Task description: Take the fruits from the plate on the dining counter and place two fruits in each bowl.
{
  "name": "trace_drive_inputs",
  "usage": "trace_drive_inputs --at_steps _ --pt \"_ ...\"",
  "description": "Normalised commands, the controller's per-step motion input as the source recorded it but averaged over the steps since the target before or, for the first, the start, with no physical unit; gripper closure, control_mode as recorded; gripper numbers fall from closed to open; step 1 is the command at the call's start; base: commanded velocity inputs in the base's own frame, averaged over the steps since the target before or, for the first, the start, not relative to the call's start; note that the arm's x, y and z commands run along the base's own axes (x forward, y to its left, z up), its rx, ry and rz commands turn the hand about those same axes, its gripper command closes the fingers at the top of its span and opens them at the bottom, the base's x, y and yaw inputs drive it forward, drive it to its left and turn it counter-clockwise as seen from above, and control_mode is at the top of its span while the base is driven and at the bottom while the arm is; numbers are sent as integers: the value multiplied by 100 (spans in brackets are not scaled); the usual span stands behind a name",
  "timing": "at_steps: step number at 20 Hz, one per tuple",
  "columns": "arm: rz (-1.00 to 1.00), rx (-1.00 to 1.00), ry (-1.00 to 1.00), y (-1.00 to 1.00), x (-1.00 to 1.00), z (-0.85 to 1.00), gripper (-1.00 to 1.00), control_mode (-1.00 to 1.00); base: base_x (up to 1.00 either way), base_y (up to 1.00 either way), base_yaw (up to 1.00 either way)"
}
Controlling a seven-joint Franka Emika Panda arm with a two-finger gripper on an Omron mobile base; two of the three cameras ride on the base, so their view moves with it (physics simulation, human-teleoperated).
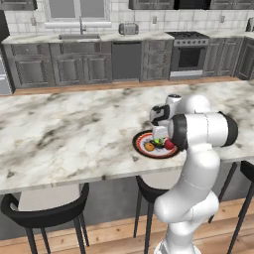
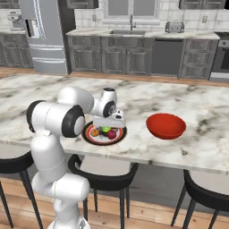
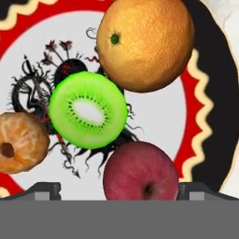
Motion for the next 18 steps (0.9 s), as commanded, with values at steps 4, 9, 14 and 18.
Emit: trace_drive_inputs --at_steps 4,9,14,18 --pt "4 0 0 -3 0 -20 -100 -100 0 0 0" --pt "6 0 0 -3 -2 -6 -100 -100 0 0 0" --pt "7 1 0 0 -9 0 -100 -100 0 0 0" --pt "8 2 0 0 -11 0 -100 -100 0 0 0"
